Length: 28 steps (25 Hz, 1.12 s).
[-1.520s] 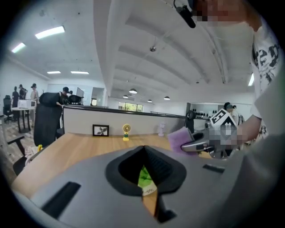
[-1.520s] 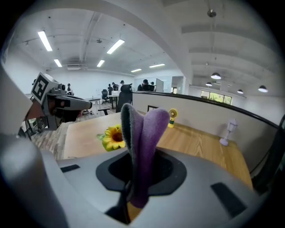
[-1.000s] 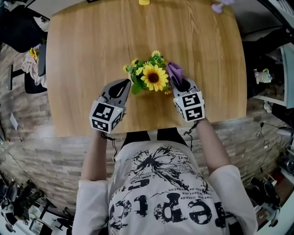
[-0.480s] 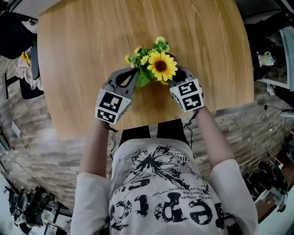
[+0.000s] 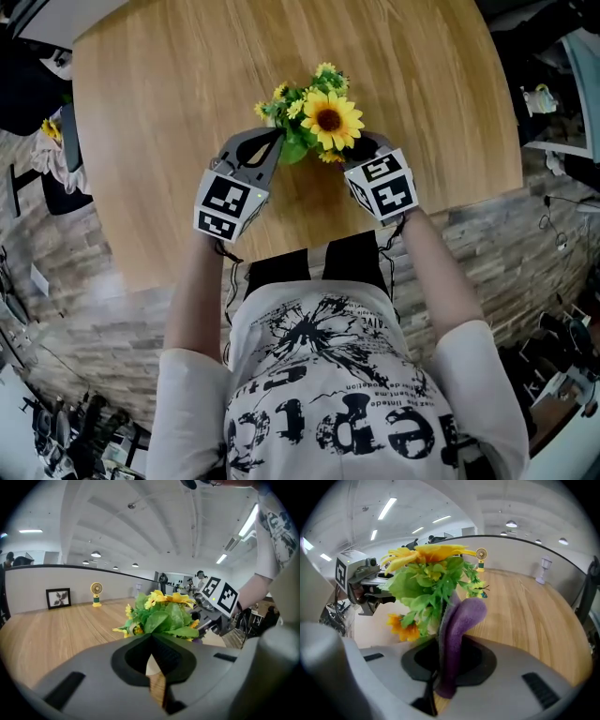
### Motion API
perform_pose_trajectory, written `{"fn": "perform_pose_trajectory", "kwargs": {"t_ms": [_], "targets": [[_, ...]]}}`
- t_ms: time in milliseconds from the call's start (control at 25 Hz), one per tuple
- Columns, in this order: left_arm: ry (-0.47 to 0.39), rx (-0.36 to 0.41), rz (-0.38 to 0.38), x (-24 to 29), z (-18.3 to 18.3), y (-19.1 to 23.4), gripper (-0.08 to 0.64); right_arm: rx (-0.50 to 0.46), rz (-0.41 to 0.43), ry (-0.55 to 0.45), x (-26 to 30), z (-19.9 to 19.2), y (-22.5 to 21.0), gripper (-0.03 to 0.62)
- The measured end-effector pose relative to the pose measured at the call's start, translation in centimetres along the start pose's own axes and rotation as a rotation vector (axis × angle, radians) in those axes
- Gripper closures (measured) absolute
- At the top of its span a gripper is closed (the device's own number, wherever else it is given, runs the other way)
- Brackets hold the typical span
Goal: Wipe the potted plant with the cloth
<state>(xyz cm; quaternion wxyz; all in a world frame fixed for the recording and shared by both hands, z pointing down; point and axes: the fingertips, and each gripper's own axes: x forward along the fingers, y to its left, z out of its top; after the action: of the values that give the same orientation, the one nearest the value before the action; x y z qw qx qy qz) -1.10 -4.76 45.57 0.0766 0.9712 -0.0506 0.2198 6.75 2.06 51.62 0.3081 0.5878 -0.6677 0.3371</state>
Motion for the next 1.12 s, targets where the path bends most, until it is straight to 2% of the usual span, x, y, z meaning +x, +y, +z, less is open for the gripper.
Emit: {"fn": "perform_pose_trajectory", "kwargs": {"t_ms": [280, 480, 840, 1120], "targets": [[-0.024, -0.038, -0.060, 0.1, -0.1, 0.1, 0.557, 0.072, 0.010, 0.012, -0.9, -1.9, 2.6, 0.522], [-0.035, -0.038, -0.109, 0.0, 0.0, 0.1, 0.557, 0.200, 0.035, 0.003, -0.4, -1.7, 5.5, 0.522], [-0.069, 0.003, -0.117, -0.3, -0.1, 0.2, 0.557, 0.197, 0.036, 0.012, 1.0, -0.4, 8.3, 0.520], [-0.080, -0.039, -0.115, -0.1, 0.0, 0.4, 0.557, 0.196, 0.076, 0.010, 2.5, 1.1, 11.0, 0.520]]}}
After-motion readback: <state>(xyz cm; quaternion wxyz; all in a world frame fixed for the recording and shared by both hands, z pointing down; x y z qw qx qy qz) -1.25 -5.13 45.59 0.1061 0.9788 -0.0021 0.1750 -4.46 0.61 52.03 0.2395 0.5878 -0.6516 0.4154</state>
